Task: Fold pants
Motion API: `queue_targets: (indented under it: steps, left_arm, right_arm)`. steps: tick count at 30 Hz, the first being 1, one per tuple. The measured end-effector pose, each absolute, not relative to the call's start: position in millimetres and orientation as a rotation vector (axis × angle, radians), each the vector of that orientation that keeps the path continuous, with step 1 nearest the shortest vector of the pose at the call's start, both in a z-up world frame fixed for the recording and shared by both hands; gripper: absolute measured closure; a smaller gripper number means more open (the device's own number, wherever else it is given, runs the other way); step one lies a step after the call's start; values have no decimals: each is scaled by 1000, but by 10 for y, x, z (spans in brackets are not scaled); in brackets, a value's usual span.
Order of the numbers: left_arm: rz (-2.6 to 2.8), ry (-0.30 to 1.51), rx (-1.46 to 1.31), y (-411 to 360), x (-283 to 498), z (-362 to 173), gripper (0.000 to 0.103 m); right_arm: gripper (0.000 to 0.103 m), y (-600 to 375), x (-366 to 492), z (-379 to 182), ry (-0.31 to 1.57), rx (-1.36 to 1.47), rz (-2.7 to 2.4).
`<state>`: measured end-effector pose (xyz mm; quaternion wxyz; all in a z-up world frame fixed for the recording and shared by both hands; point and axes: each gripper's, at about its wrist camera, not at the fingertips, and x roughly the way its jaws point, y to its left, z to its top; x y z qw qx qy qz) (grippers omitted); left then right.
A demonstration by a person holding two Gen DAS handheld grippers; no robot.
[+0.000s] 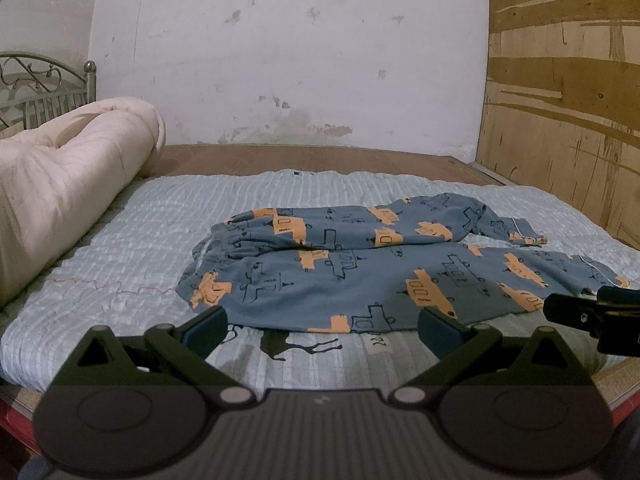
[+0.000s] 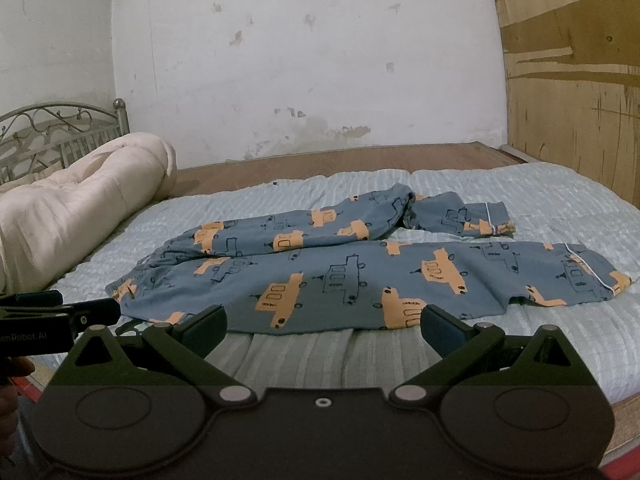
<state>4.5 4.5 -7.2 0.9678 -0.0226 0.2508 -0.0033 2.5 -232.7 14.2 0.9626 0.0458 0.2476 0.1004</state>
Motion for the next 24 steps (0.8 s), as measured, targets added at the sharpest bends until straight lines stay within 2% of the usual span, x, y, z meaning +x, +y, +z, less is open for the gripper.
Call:
queue_targets:
  steps: [14, 24]
  left_arm:
    - [-8, 541, -61, 51, 76, -118, 0]
    - [12, 647, -76, 80, 247, -148, 0]
  right_arm:
    - [1, -2314, 37, 138, 517, 92, 210]
    - [1, -2287, 167, 204, 571, 69, 173]
